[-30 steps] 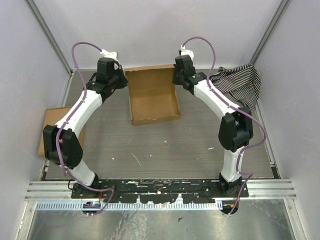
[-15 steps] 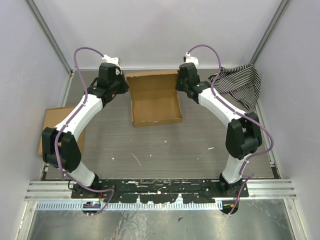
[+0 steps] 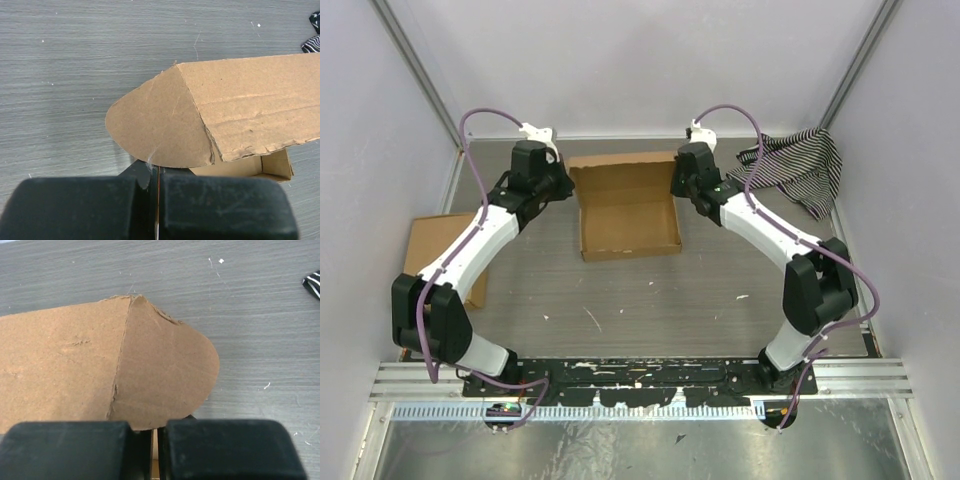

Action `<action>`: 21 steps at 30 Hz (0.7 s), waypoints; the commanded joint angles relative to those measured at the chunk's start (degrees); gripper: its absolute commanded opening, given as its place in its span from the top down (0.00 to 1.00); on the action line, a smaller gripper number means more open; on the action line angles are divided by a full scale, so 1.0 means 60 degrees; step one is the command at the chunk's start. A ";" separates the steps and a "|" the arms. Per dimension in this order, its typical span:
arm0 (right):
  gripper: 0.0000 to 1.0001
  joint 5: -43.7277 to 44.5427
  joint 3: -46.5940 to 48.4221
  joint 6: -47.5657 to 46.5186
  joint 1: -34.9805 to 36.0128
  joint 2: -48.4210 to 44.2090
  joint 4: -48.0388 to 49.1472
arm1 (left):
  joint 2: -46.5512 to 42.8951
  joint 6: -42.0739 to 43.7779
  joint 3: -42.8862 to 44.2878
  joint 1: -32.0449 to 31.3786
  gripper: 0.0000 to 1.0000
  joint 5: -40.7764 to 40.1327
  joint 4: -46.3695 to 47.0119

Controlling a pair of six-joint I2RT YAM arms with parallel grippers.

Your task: Fold the paper box

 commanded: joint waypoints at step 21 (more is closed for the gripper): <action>0.61 -0.0796 -0.1294 -0.0060 0.0242 -0.4430 -0.3487 | -0.4155 -0.0572 -0.0106 -0.0315 0.49 -0.1283 -0.3220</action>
